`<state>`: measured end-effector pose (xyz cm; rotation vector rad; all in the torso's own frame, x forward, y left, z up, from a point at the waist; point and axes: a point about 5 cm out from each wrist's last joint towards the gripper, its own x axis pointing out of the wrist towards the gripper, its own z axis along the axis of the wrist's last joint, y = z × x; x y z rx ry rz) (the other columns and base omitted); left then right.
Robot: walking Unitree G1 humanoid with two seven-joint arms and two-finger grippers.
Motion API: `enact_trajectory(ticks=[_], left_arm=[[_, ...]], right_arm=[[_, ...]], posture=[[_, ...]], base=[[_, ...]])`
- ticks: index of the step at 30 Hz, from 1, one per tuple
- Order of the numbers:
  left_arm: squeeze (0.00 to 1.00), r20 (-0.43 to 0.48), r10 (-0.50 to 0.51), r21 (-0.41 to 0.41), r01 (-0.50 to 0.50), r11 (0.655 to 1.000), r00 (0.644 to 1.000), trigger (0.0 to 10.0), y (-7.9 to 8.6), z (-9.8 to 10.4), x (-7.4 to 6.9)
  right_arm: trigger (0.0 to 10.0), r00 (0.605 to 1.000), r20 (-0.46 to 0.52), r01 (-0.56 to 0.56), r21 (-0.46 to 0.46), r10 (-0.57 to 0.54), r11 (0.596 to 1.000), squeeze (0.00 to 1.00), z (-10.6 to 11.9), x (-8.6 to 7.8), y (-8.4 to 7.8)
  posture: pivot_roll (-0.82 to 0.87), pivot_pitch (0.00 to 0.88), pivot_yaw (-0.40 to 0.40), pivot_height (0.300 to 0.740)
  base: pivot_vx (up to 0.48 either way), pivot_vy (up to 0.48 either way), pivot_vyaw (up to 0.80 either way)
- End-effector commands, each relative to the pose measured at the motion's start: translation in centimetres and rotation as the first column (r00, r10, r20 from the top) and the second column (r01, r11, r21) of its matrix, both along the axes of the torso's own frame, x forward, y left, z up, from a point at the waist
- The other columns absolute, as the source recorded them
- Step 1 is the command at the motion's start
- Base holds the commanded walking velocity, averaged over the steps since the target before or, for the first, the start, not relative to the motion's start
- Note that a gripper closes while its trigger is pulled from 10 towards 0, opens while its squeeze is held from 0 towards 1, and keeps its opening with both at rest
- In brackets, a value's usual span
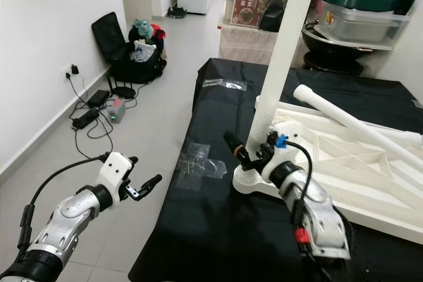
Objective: Building children table
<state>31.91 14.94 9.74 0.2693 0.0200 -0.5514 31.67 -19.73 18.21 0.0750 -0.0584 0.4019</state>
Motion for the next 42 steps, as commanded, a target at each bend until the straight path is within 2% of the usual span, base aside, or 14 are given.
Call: enact_trajectory(ticks=[1,7,8,10,11,12,13,20,29,31,33,35,38,42], left_arm=[[0.00,0.005,-0.006,0.007,0.006,1.000,1.000,10.0,-0.1,0.1,0.1],[0.00,0.006,-0.002,0.006,0.002,1.000,1.000,10.0,0.0,0.1,0.1],[0.00,0.006,0.001,0.006,-0.001,1.000,1.000,10.0,0.1,0.1,0.0],[0.00,0.006,0.001,0.006,-0.001,1.000,1.000,10.0,0.1,0.1,0.0],[0.00,0.006,0.003,0.006,-0.003,1.000,1.000,10.0,0.1,0.0,0.0],[0.00,0.006,0.003,0.006,-0.003,1.000,1.000,10.0,0.1,0.0,0.0],[0.00,0.004,0.003,0.006,-0.003,1.000,1.000,10.0,0.1,0.0,0.0],[0.00,0.002,-0.003,0.007,0.003,1.000,1.000,10.0,-0.1,-0.1,0.0],[0.00,-0.001,-0.009,0.008,0.009,1.000,1.000,10.0,-0.2,-0.1,0.0],[0.00,-0.002,-0.011,0.008,0.011,1.000,1.000,10.0,-0.2,-0.2,0.0],[0.00,-0.004,-0.014,0.009,0.014,1.000,1.000,10.0,-0.4,-0.2,0.0],[0.00,-0.004,-0.014,0.009,0.014,1.000,1.000,10.0,-0.4,-0.2,0.0],[0.00,-0.003,-0.017,0.011,0.017,1.000,1.000,10.0,-0.4,-0.1,0.1],[0.00,-0.003,-0.014,0.013,0.014,1.000,1.000,10.0,-0.3,-0.1,0.1]], right_arm=[[10.0,1.000,0.000,-0.004,-0.016,0.004,1.000,0.00,-0.2,0.5,0.6],[10.0,1.000,0.009,-0.001,-0.021,0.002,1.000,0.00,0.1,1.0,0.7],[8.8,1.000,0.014,0.002,-0.023,-0.001,1.000,0.00,0.2,1.1,0.6],[8.8,1.000,0.014,0.002,-0.023,-0.001,1.000,0.00,0.2,1.1,0.6],[4.6,1.000,0.019,0.006,-0.019,-0.006,1.000,0.00,0.3,1.2,0.5],[4.6,1.000,0.019,0.006,-0.019,-0.006,1.000,0.00,0.3,1.2,0.5],[0.0,1.000,0.026,0.017,-0.016,-0.017,1.000,0.00,0.3,1.2,0.2],[0.0,0.985,0.015,0.171,-0.041,-0.171,0.984,0.00,-0.1,1.1,-1.3],[0.0,0.866,-0.043,0.493,-0.079,-0.497,0.866,0.00,-2.2,-0.1,-4.6],[0.0,0.829,-0.055,0.551,-0.092,-0.556,0.830,0.00,-2.6,-0.6,-5.5],[0.0,0.691,-0.083,0.705,-0.140,-0.718,0.695,0.00,-3.6,-1.7,-7.8],[0.0,0.691,-0.083,0.705,-0.140,-0.718,0.695,0.00,-3.6,-1.7,-7.8],[0.0,0.516,-0.140,0.830,-0.163,-0.845,0.534,0.00,-4.6,-2.9,-9.3],[0.0,0.486,-0.136,0.849,-0.161,-0.863,0.503,0.00,-4.4,-2.9,-8.5]], posture=[[0.06,0.000,-0.071,0.740],[0.07,0.000,-0.079,0.740],[0.07,0.000,-0.079,0.740],[0.07,0.000,-0.079,0.740],[0.07,0.000,-0.079,0.740],[0.07,0.000,-0.079,0.740],[0.06,0.000,-0.076,0.740],[0.05,0.000,-0.068,0.740],[0.03,0.000,-0.057,0.740],[0.03,0.000,-0.054,0.740],[0.03,0.000,-0.051,0.740],[0.03,0.000,-0.051,0.740],[0.03,0.000,-0.052,0.740],[0.04,0.000,-0.054,0.740]], base=[[0.000,0.000,0.00],[0.000,0.000,0.00],[0.000,0.000,0.00],[0.000,0.000,0.00],[0.000,0.000,0.00],[0.000,0.000,0.00],[0.000,0.000,0.00],[0.000,0.000,0.00],[0.000,0.000,0.00],[0.000,0.000,0.00],[0.000,0.000,0.00],[0.000,0.000,0.00],[0.000,0.000,0.00],[0.000,0.000,0.00]])
